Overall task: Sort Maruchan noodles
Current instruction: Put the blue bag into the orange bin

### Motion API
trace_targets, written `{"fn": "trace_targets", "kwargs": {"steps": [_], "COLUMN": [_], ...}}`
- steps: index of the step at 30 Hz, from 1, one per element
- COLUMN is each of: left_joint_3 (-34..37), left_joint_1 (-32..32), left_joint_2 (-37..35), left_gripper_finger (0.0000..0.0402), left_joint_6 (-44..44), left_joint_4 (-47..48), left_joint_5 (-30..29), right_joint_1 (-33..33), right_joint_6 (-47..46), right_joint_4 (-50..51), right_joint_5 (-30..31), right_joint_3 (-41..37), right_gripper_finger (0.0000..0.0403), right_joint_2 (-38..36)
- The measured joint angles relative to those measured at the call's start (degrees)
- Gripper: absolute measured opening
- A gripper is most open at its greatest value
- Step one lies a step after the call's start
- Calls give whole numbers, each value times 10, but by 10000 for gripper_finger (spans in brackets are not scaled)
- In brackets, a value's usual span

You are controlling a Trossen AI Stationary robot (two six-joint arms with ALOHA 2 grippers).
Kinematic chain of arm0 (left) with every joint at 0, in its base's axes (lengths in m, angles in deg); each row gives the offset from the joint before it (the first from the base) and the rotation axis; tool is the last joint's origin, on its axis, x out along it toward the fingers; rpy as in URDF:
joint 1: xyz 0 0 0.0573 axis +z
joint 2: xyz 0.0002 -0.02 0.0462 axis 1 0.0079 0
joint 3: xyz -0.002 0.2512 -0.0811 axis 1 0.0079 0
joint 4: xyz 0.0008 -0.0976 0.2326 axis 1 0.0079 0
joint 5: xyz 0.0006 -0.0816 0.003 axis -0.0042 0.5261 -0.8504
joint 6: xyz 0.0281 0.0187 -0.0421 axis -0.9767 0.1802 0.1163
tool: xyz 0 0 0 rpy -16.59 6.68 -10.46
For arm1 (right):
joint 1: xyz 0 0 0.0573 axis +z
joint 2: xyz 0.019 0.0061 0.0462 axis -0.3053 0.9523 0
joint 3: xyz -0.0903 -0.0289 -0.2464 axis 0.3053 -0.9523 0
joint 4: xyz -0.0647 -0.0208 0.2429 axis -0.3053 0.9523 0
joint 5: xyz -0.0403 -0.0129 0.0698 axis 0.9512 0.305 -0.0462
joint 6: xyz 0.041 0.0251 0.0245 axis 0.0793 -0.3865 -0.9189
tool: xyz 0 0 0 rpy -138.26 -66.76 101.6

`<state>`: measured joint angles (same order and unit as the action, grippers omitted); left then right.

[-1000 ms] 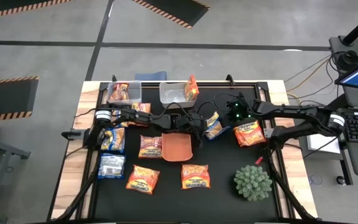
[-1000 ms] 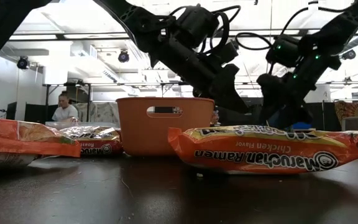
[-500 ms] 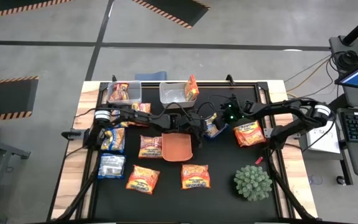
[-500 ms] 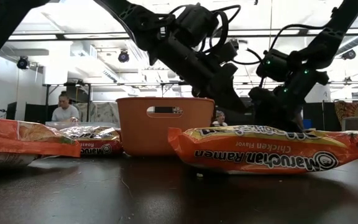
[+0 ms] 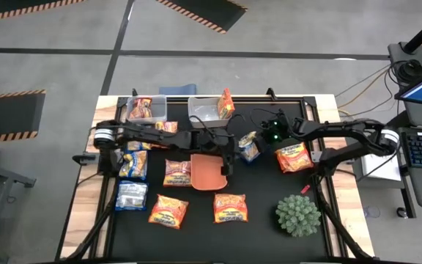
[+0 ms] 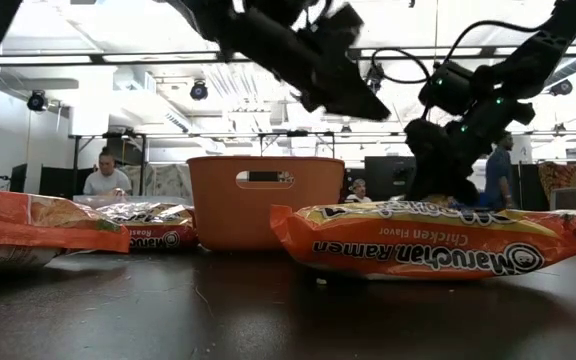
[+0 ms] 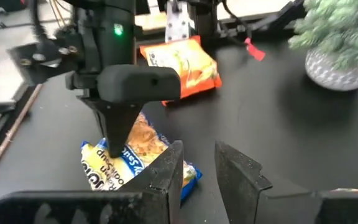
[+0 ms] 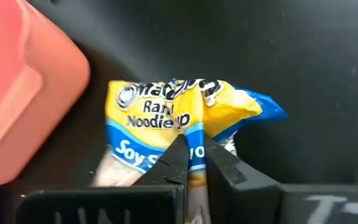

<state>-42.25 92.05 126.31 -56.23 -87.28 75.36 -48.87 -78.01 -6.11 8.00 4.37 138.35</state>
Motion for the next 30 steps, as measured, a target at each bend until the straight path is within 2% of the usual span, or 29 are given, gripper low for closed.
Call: {"fn": "trace_targets", "kwargs": {"steps": [5,11,17,23,30], "left_joint_3": [52,153,264,361,426], "left_joint_1": [0,-3,-5,-5,-5], "left_joint_2": [-72,-187,-302,-388,-438], "left_gripper_finger": [75,75,75,75,75], "left_joint_6": [0,1,15,41,56], "left_joint_4": [-19,-69,-141,-216,-288], "left_joint_5": [-2,-2,-2,-6,-7], "right_joint_1": [5,27,71,132,190], "right_joint_6": [9,26,49,89,166], "right_joint_4": [-2,-22,-57,-143,-142], "right_joint_5": [1,4,50,72,107], "right_joint_3": [0,0,4,21,103], "right_gripper_finger": [10,9,9,9,9], "right_joint_2": [-38,-102,-147,-137,-74]}}
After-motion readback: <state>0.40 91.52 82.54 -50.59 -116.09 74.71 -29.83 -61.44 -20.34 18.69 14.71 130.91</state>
